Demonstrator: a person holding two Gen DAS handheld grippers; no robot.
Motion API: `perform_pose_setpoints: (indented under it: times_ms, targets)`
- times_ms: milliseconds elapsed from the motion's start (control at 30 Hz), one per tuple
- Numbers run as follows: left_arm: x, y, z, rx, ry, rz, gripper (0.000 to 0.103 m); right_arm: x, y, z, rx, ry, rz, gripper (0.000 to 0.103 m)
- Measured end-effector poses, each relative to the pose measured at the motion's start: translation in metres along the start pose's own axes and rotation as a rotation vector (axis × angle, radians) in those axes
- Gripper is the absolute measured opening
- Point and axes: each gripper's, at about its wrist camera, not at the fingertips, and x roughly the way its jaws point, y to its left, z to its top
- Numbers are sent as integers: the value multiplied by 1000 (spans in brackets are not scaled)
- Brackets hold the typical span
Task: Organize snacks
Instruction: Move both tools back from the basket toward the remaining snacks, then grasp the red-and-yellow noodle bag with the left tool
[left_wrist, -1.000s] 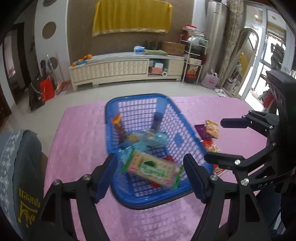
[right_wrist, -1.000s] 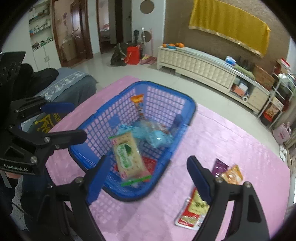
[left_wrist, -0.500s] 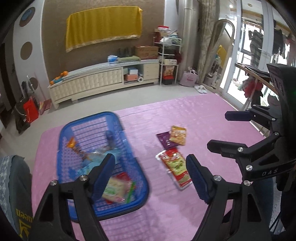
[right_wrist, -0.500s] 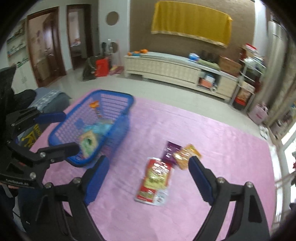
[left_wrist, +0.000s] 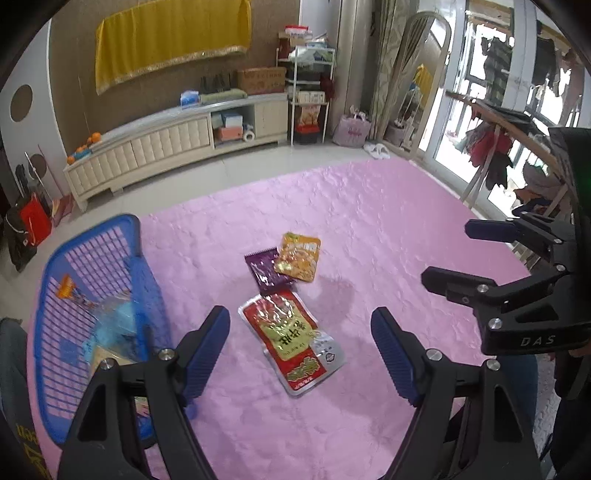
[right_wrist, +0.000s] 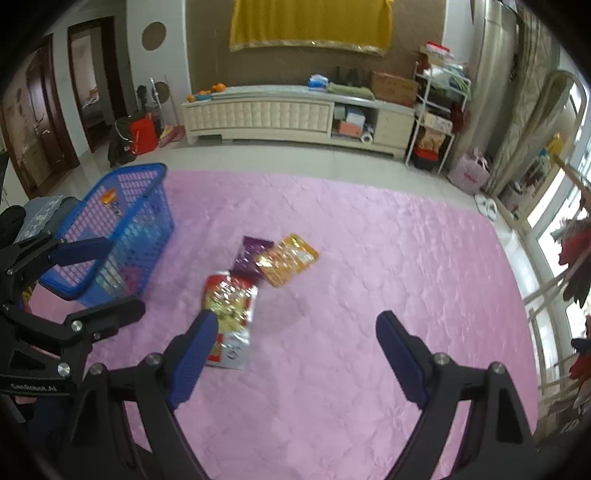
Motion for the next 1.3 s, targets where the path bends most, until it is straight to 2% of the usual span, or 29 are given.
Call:
perform_pose_setpoints:
  times_ms: [267, 333, 400, 467, 533, 933, 1033, 1133, 1300]
  targets:
    - [40, -17, -5, -25, 60, 52, 77, 29, -26, -19, 55, 46, 15, 90]
    - [53, -18, -6, -35, 104, 60, 87, 38, -31, -21, 70, 57, 20, 90]
    - [65, -17, -9, -56, 132, 76, 87, 46, -35, -22, 76, 71, 14, 90]
    - [75, -16, -11, -76, 162, 80, 92, 55, -39, -25, 82, 85, 20, 90]
    - [85, -13, -14, -96, 193, 75, 103, 64, -42, -29, 88, 98, 17, 90]
    - [151, 8, -22, -262, 341, 69, 103, 112, -62, -39, 131, 164, 43, 90]
    - [167, 11, -24, -270, 376, 110, 103, 120, -66, -42, 133, 175, 49, 90]
    - [181, 13, -26, -287, 413, 102, 103, 125, -69, -46, 130, 179, 50, 90]
    - [190, 3, -26, -263, 422, 170, 103, 126, -74, -49, 141, 175, 59, 90]
